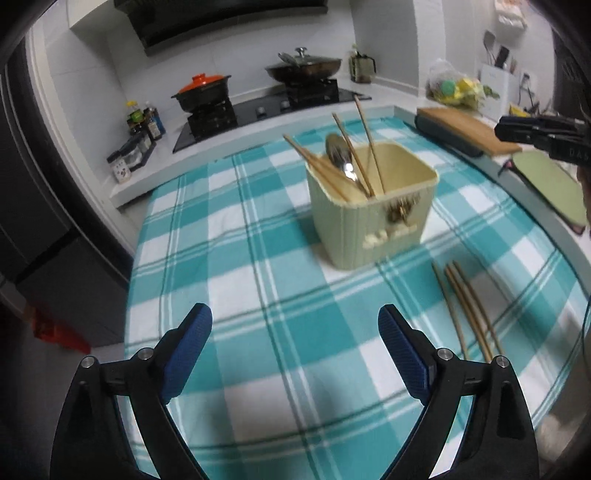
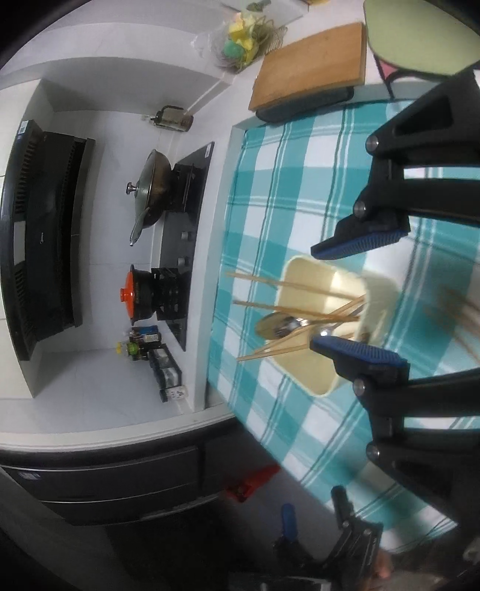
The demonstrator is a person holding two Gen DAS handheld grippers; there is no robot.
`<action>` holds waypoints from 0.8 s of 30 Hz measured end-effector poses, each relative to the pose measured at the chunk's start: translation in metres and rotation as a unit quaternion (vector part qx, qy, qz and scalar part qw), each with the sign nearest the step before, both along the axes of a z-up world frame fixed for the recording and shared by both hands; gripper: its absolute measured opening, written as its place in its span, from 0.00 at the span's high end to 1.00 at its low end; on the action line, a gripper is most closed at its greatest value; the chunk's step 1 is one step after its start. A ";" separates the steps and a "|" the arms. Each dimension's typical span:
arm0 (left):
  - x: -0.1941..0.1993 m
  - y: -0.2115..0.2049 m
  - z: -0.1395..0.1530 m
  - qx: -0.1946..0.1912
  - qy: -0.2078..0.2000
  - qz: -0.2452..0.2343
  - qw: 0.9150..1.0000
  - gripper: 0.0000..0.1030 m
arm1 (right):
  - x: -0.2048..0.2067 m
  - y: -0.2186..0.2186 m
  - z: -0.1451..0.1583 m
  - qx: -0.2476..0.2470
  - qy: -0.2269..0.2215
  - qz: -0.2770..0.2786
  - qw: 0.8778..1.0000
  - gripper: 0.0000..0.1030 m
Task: Organize utensils
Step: 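Withdraw both tools from the holder back over the remaining chopsticks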
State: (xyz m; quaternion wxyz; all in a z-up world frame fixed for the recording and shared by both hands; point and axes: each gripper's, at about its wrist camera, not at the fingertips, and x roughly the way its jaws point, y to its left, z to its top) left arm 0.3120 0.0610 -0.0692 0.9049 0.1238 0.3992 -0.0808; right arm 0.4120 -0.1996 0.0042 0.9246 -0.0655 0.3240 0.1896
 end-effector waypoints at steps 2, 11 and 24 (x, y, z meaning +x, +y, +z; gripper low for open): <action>-0.030 -0.004 -0.026 -0.001 0.017 0.000 1.000 0.08 | -0.031 -0.010 -0.019 -0.036 -0.004 -0.005 0.999 0.58; -0.080 -0.047 -0.110 -0.108 0.091 0.005 0.990 0.08 | -0.141 -0.049 -0.162 -0.015 0.095 -0.082 0.992 0.58; -0.079 -0.068 -0.110 -0.108 0.064 0.018 0.992 0.08 | -0.150 -0.036 -0.187 0.043 0.134 -0.102 0.985 0.74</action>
